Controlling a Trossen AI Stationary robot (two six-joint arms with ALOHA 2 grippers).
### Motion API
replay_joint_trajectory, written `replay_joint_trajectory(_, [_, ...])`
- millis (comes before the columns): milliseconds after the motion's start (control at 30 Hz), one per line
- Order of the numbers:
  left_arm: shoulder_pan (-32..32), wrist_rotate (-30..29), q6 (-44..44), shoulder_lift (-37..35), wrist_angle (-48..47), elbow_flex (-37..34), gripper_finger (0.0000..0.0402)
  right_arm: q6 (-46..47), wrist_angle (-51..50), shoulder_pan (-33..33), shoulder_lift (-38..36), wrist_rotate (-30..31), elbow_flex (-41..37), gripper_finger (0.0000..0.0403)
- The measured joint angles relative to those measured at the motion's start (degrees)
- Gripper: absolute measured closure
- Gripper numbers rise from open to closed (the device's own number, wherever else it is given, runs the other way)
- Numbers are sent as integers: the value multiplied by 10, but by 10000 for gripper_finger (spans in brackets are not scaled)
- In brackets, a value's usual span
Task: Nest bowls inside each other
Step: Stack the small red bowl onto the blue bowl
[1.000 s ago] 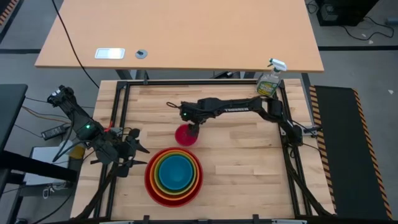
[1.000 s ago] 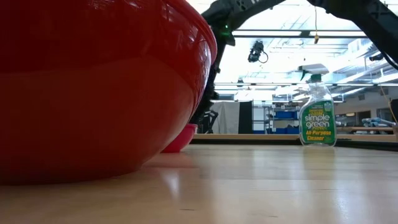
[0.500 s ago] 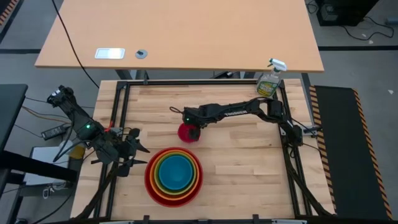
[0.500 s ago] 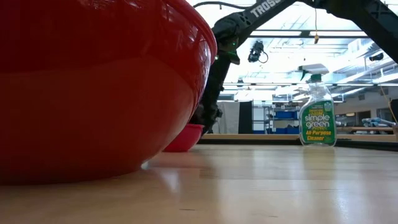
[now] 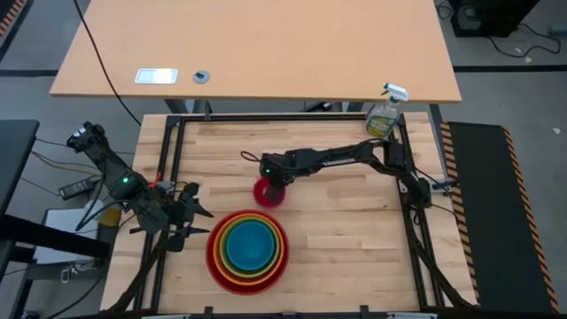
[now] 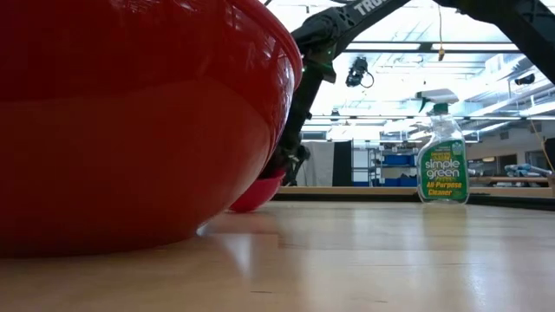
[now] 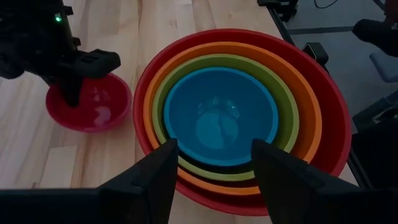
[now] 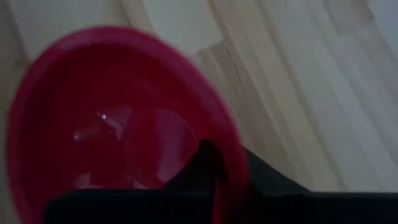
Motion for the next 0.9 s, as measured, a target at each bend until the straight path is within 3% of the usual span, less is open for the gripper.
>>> replay_joint_trajectory(67, [0, 0, 0, 0, 0, 0, 196, 0, -4, 0, -9, -6, 0, 384])
replay_joint_trajectory(300, [0, 0, 0, 0, -1, 0, 196, -2, -43, -5, -74, 34, -4, 378])
replay_joint_trajectory(533, [0, 0, 0, 0, -3, 0, 196, -2, -80, -4, -117, 30, -5, 380])
replay_joint_trajectory(800, [0, -2, 6, 0, -3, 0, 196, 10, 4, 61, -163, -31, -3, 375])
replay_joint_trajectory(900, [0, -32, 10, 0, -4, 0, 196, 10, 43, 100, -155, -32, -3, 375])
